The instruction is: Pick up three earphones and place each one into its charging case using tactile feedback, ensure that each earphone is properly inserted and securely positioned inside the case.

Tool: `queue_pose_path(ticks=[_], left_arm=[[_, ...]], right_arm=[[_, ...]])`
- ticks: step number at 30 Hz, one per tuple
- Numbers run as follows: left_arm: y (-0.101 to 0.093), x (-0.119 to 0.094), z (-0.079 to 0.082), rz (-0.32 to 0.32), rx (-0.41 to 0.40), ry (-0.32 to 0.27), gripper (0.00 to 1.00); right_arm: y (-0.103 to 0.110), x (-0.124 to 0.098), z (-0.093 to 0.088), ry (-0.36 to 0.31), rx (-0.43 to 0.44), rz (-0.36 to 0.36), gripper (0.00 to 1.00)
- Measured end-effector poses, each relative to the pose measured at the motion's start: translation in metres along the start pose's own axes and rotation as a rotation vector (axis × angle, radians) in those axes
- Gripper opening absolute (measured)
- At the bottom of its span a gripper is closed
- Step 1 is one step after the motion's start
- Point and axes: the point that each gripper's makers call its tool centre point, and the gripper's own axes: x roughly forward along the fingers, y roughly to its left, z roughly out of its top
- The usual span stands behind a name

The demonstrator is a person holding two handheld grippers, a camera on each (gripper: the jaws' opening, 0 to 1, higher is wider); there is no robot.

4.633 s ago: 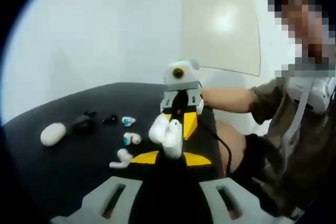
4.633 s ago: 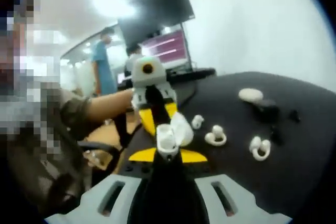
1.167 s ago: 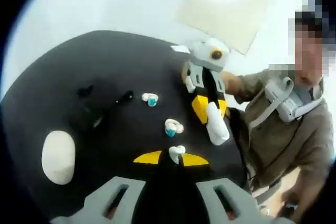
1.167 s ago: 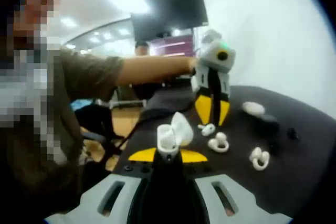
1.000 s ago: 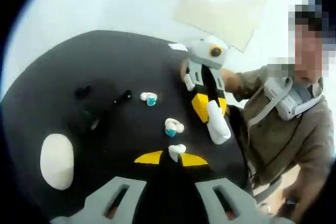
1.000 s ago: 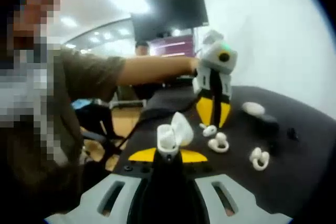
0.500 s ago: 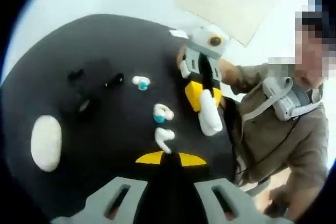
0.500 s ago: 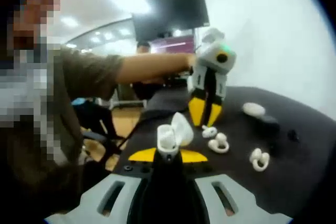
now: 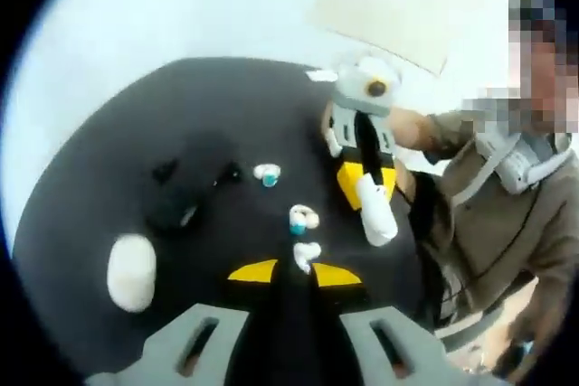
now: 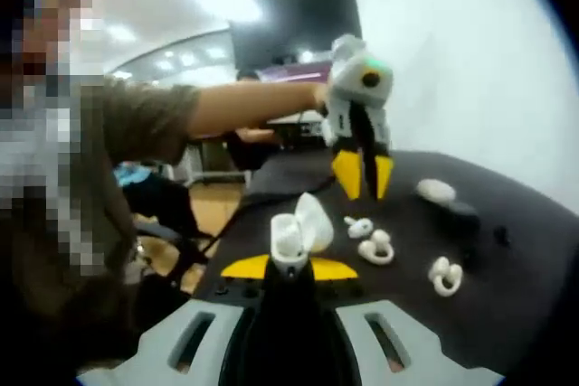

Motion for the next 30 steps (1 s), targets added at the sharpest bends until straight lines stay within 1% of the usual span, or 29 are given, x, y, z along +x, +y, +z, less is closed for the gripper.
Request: queue_pose_path(ticks=[1,3,5,7,12,14,17,20,22,24,26,27,29,30], left_arm=[[0.0,0.004,0.0,-0.01,0.008,0.009,0.16],[-0.001,0.01,-0.004,-0.039,0.01,0.051,0.16],[0.002,0.016,-0.005,-0.053,0.013,0.075,0.15],[0.005,0.018,-0.004,-0.069,0.024,0.08,0.15],[0.004,0.021,0.002,-0.118,0.041,0.067,0.13],[0.001,0.025,0.0,-0.13,0.046,0.069,0.13],[-0.006,0.028,-0.005,-0.143,0.054,0.087,0.12],[-0.011,0.026,-0.008,-0.138,0.052,0.077,0.1],[-0.013,0.024,-0.007,-0.128,0.054,0.056,0.09],[-0.014,0.021,-0.006,-0.123,0.038,0.038,0.08],[-0.016,0.019,-0.006,-0.122,0.012,0.026,0.01],[-0.016,0.019,-0.008,-0.117,0.009,0.022,0.0],[-0.012,0.022,-0.011,-0.083,0.016,0.009,0.02],[-0.009,0.022,-0.011,-0.071,0.014,0.0,0.07]], right_arm=[[0.0,0.0,0.0,-0.001,0.001,-0.001,0.17],[-0.001,0.0,0.0,-0.001,-0.001,-0.001,0.17],[-0.001,0.0,0.0,-0.003,-0.001,0.0,0.17],[-0.002,-0.001,0.001,-0.007,0.009,0.003,0.17],[-0.002,-0.001,0.002,-0.016,0.016,0.005,0.17],[-0.001,-0.001,0.002,-0.017,0.021,0.008,0.17],[0.0,-0.001,0.002,-0.019,0.026,0.01,0.17],[0.001,-0.001,0.002,-0.019,0.024,0.01,0.17],[0.001,-0.001,0.002,-0.019,0.024,0.011,0.17],[0.002,-0.001,0.002,-0.019,0.023,0.011,0.17],[0.002,-0.001,0.001,-0.019,0.023,0.01,0.17],[0.002,-0.001,0.001,-0.019,0.024,0.01,0.17],[0.003,-0.002,0.001,-0.018,0.021,0.009,0.17],[0.003,-0.001,0.001,-0.017,0.02,0.008,0.17]])
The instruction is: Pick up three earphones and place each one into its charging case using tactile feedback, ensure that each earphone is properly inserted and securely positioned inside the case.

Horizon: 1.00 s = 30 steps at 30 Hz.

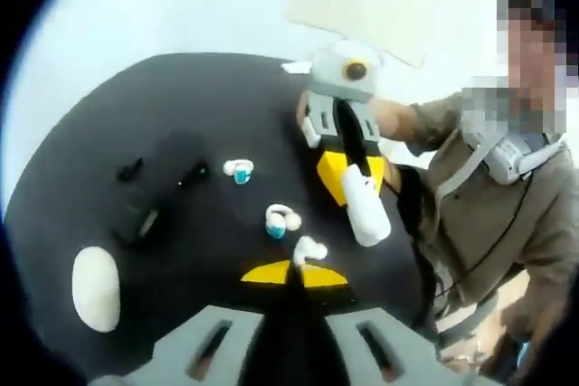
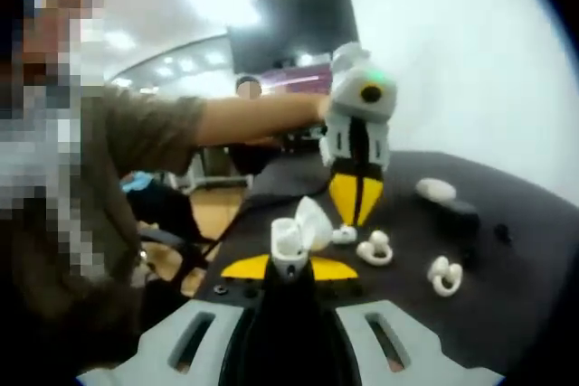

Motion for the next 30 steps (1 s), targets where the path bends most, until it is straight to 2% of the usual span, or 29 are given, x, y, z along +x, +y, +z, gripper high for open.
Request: queue_pose_path(ticks=[1,2,4,6,10,13,15,18,21,22,25,27,28,29,30], left_arm=[[0.001,-0.001,0.006,0.006,-0.015,-0.041,0.11],[0.001,-0.002,0.006,-0.004,-0.031,-0.044,0.15],[0.002,-0.005,0.011,-0.021,-0.056,-0.048,0.16],[0.001,-0.006,0.017,-0.023,-0.029,-0.044,0.14],[-0.012,0.003,0.022,-0.067,0.041,0.005,0.14],[-0.016,0.013,0.011,-0.074,0.088,0.093,0.13],[-0.017,0.018,0.007,-0.074,0.101,0.108,0.14],[-0.019,0.02,0.015,-0.067,0.099,0.065,0.14],[-0.017,0.019,0.012,-0.069,0.063,0.053,0.13],[-0.017,0.018,0.014,-0.066,0.037,0.033,0.13],[-0.01,0.01,0.01,-0.007,-0.006,-0.013,0.13],[0.001,0.002,0.001,0.076,-0.041,-0.038,0.13],[0.001,-0.001,0.002,0.097,-0.059,-0.091,0.13],[0.006,-0.005,-0.004,0.154,-0.098,-0.095,0.13],[0.006,-0.01,-0.006,0.179,-0.114,-0.114,0.13]], right_arm=[[0.0,0.0,0.0,0.001,0.0,-0.001,0.17],[0.0,0.0,0.0,0.002,0.0,-0.002,0.17],[0.0,0.0,0.0,0.004,-0.005,-0.005,0.17],[0.0,0.0,0.0,0.005,-0.005,-0.007,0.17],[-0.001,-0.001,0.0,0.005,-0.007,-0.006,0.17],[-0.002,-0.001,0.0,0.004,-0.008,-0.005,0.17],[-0.002,0.0,0.0,0.003,-0.007,-0.003,0.17],[-0.002,0.0,0.0,0.002,-0.007,-0.002,0.17],[-0.002,0.0,0.0,0.002,-0.008,-0.002,0.17],[-0.002,0.0,0.0,0.002,-0.008,-0.002,0.17],[-0.002,0.0,0.0,0.002,-0.009,-0.002,0.17],[-0.001,0.0,0.0,0.002,-0.011,-0.003,0.17],[-0.001,0.0,0.0,0.002,-0.012,-0.003,0.17],[-0.001,0.0,0.001,0.003,-0.013,-0.004,0.17],[-0.001,0.0,0.001,0.002,-0.014,-0.004,0.17]])
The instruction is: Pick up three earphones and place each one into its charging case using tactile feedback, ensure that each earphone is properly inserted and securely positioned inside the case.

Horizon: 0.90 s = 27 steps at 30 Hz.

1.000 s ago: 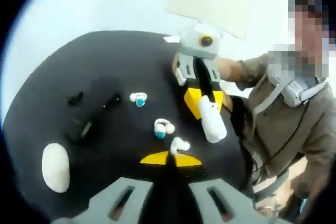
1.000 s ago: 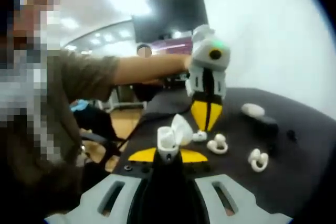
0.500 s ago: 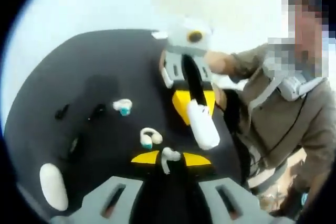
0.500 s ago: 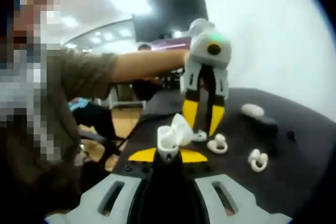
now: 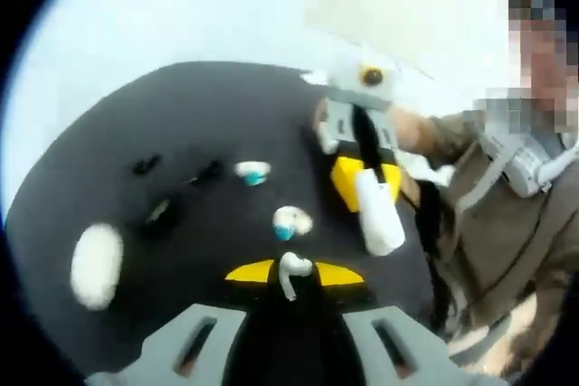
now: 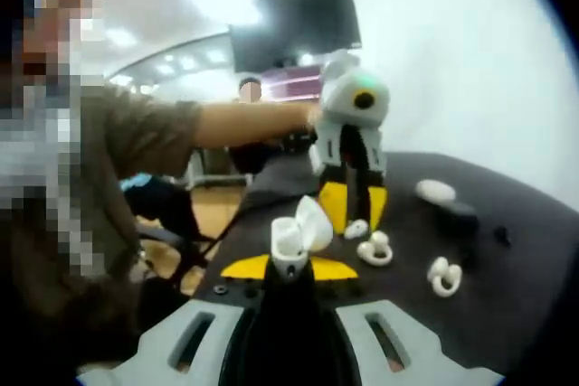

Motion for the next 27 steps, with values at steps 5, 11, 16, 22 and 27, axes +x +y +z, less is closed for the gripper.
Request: queue_pose_path(ticks=[5,11,16,22,27], left_arm=[[0.013,-0.016,-0.01,0.176,-0.106,-0.069,0.14],[0.013,-0.021,-0.015,0.186,-0.043,-0.055,0.18],[0.015,-0.03,0.0,0.149,-0.031,-0.061,0.21],[-0.001,-0.029,0.022,0.011,0.136,-0.105,0.23],[-0.013,-0.03,0.025,-0.127,0.153,-0.072,0.16]], right_arm=[[0.0,0.0,0.0,0.002,-0.001,0.0,0.17],[0.0,0.0,-0.001,0.005,-0.003,-0.005,0.17],[0.0,-0.001,-0.001,0.007,-0.007,-0.008,0.17],[-0.001,-0.001,-0.001,0.006,-0.006,-0.005,0.17],[-0.001,0.0,-0.001,0.006,-0.008,-0.006,0.17]])
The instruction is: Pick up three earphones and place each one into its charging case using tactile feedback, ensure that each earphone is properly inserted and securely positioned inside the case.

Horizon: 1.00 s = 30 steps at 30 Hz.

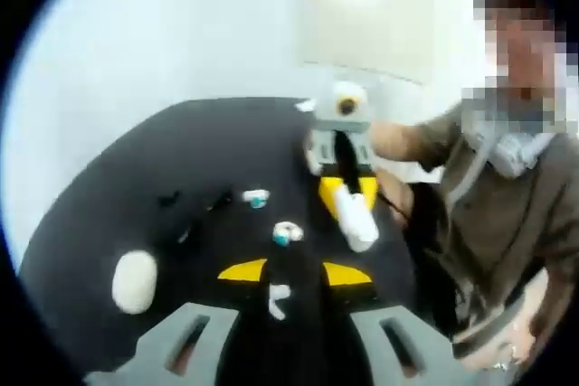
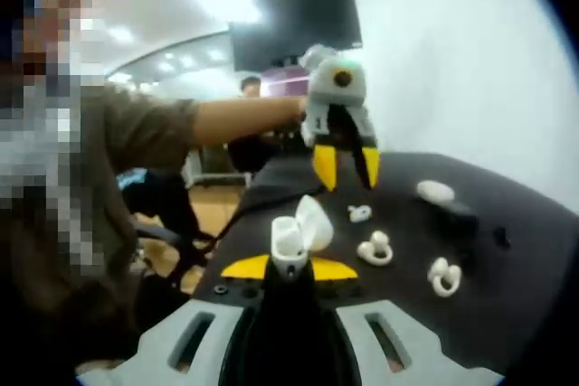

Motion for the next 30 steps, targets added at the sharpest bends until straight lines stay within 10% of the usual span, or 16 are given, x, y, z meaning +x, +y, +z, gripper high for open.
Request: queue_pose_path(ticks=[17,30], left_arm=[[0.023,0.014,-0.032,-0.075,-0.038,0.174,0.12],[0.027,0.021,-0.029,-0.01,-0.171,0.047,0.11]], right_arm=[[0.004,0.003,-0.001,0.003,0.004,0.016,0.17],[0.005,0.003,-0.001,0.002,0.002,0.017,0.17]])
